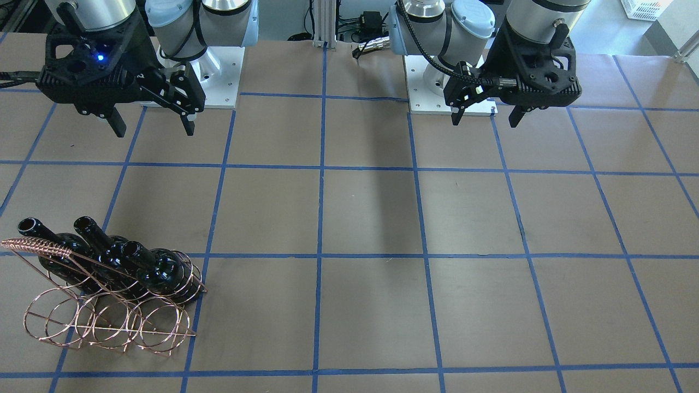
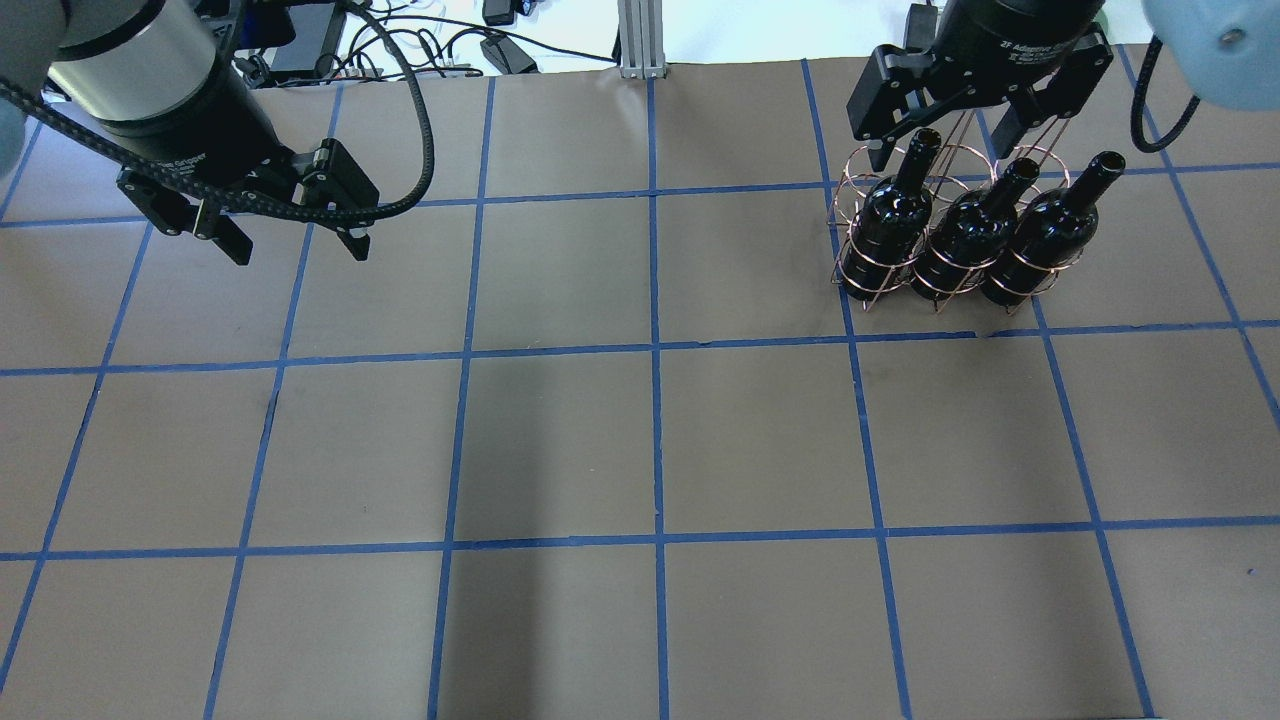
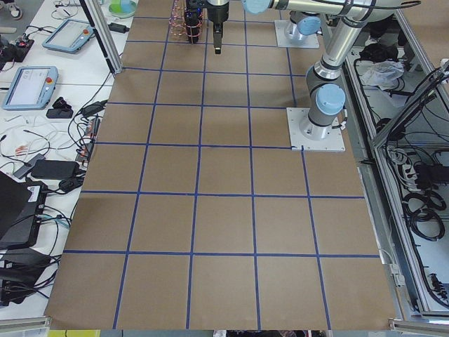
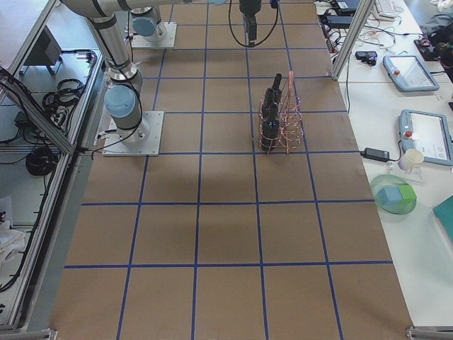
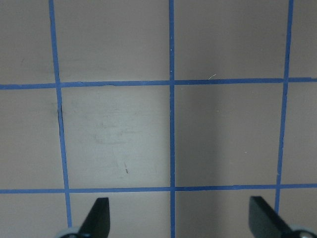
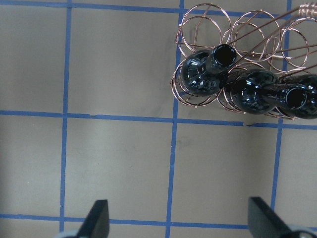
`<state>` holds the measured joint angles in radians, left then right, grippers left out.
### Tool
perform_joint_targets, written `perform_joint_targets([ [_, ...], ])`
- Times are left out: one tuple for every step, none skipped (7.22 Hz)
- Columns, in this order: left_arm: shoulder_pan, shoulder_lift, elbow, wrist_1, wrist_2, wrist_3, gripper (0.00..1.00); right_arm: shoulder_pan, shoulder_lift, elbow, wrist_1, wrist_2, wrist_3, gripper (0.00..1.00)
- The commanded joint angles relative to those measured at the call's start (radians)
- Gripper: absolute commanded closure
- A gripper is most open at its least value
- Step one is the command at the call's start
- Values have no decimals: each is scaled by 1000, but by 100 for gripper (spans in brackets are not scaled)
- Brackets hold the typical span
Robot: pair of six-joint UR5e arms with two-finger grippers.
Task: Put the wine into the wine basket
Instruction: 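Open the right gripper and raise it away from the rack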
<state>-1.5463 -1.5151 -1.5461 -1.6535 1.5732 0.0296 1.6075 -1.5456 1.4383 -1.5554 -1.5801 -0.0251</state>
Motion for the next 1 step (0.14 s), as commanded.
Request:
perform_joint_targets([
  [0,0,0,0,1,-2,0,0,-1,1,-3,-5,1,0],
])
